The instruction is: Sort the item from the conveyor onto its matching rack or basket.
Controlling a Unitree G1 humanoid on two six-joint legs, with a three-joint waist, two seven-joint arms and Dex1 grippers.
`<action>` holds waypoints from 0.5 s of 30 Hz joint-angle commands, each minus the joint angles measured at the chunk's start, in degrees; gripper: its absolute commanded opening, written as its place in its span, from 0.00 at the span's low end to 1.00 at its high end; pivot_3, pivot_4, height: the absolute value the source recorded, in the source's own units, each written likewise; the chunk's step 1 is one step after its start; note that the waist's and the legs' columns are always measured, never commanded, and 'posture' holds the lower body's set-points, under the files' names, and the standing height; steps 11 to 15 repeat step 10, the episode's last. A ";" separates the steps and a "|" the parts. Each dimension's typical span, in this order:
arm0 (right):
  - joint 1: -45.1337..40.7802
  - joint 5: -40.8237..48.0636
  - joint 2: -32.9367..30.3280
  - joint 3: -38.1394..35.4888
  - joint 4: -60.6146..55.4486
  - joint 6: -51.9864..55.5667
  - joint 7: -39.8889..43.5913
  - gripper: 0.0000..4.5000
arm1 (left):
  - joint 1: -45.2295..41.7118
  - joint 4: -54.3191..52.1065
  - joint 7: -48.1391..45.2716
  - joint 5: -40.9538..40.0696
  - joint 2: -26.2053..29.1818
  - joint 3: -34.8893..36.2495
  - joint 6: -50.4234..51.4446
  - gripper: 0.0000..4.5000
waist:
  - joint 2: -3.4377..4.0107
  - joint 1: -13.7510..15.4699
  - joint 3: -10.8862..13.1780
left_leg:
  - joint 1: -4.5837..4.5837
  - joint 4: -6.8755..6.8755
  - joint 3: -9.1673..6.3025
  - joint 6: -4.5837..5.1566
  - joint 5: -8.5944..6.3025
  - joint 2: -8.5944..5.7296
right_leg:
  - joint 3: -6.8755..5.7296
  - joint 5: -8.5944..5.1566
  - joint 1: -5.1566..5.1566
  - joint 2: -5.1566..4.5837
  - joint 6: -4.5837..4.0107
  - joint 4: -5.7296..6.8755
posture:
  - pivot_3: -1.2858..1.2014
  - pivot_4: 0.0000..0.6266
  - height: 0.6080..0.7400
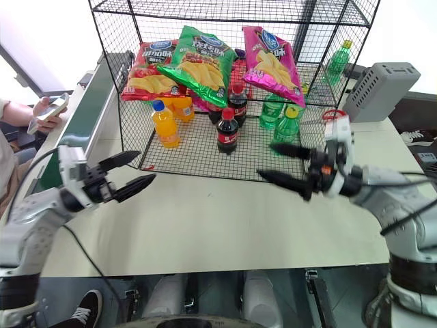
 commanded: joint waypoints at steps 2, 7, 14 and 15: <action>1.48 -2.23 -2.05 -2.08 0.50 -5.52 2.73 0.98 | 4.92 -1.97 -0.37 -0.41 2.97 6.59 0.99 1.00 | 0.00 0.08 0.00 | 0.03 0.00 -0.02 0.00 0.00 0.00 | 0.00 -0.02 0.02 0.02 -0.02 0.00 | 0.52 0.24 1.00; -1.90 0.48 0.18 -2.08 4.06 -4.92 0.72 0.98 | 7.10 -0.11 -0.55 1.82 4.17 10.04 -1.54 1.00 | -0.01 0.23 0.00 | 0.05 0.00 -0.03 -0.01 0.00 0.01 | 0.01 -0.06 0.04 0.02 -0.10 -0.02 | 0.52 0.24 1.00; -3.05 -3.53 1.18 1.14 5.29 -8.89 1.28 0.98 | 6.23 0.55 0.28 2.89 4.01 9.92 -2.29 1.00 | -0.03 0.31 -0.01 | 0.03 0.00 -0.02 -0.01 0.00 0.00 | 0.01 -0.04 0.04 0.01 -0.06 -0.03 | 0.52 0.24 1.00; -3.05 -3.53 1.18 1.14 5.29 -8.89 1.28 0.98 | 6.23 0.55 0.28 2.89 4.01 9.92 -2.29 1.00 | -0.03 0.31 -0.01 | 0.03 0.00 -0.02 -0.01 0.00 0.00 | 0.01 -0.04 0.04 0.01 -0.06 -0.03 | 0.52 0.24 1.00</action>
